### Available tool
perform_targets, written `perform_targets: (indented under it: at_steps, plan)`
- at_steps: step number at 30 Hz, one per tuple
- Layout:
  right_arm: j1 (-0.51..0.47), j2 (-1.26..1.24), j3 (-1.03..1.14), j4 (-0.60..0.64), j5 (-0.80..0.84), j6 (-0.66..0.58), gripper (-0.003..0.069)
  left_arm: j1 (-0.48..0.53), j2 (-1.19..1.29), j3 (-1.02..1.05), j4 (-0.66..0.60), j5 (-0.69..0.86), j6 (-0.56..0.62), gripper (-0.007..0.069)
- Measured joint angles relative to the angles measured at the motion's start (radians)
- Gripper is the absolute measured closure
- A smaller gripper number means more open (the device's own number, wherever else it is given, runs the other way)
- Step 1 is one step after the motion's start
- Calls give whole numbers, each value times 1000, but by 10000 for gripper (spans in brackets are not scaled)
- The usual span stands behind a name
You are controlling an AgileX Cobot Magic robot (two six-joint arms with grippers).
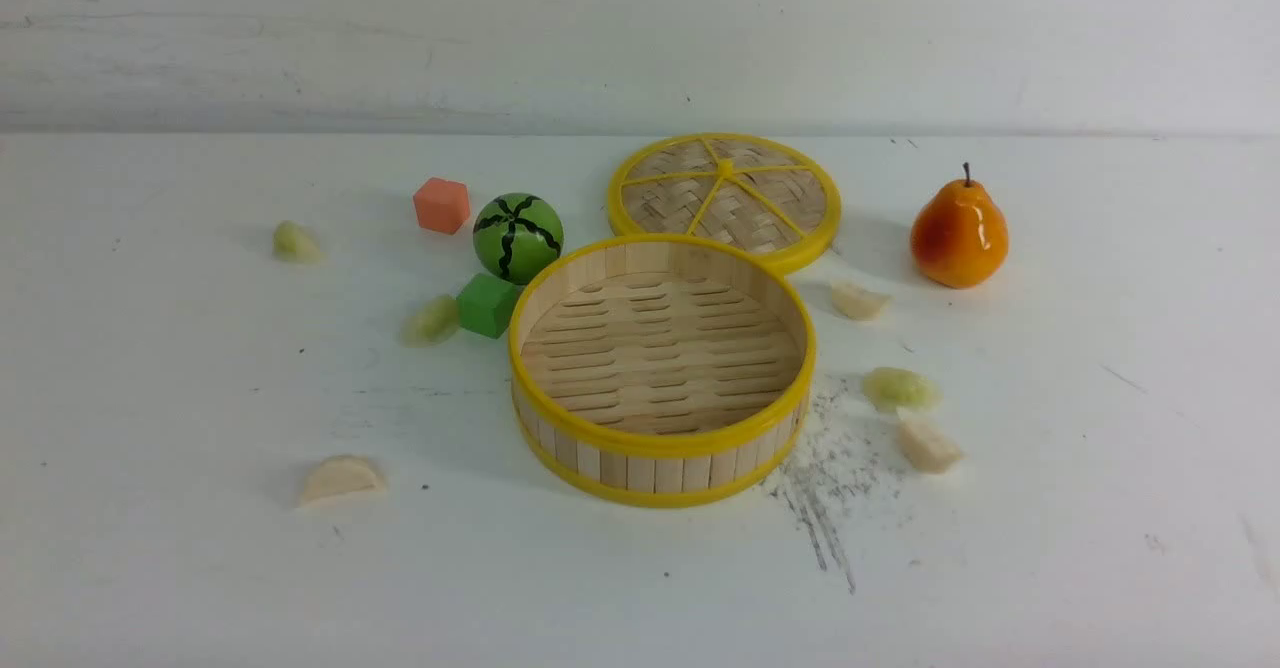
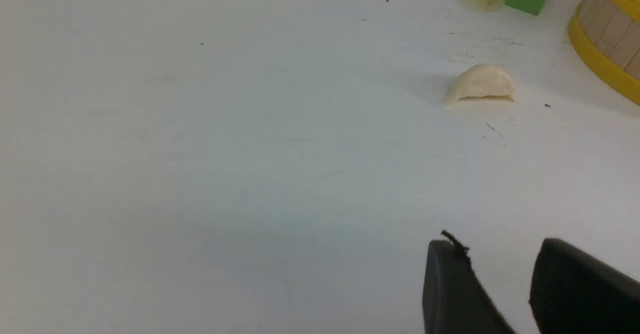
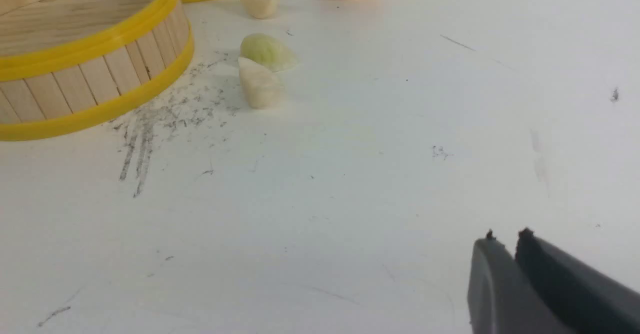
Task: Put the dumplings into the steamer on the white table.
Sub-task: 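Reach for and grasp a dumpling on the table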
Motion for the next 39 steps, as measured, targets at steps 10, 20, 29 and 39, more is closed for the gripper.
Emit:
perform_targets:
  at_steps: [10,20,29,39]
  plan:
    - [0,0,0,0,0,0,579,0,0,0,0,0,0,386]
    - [0,0,0,0,0,0,566,0,0,0,0,0,0,386]
    - [0,0,0,-1,0,0,550,0,0,0,0,0,0,386]
    - [0,0,0,-1,0,0,538,0,0,0,38,0,7,386]
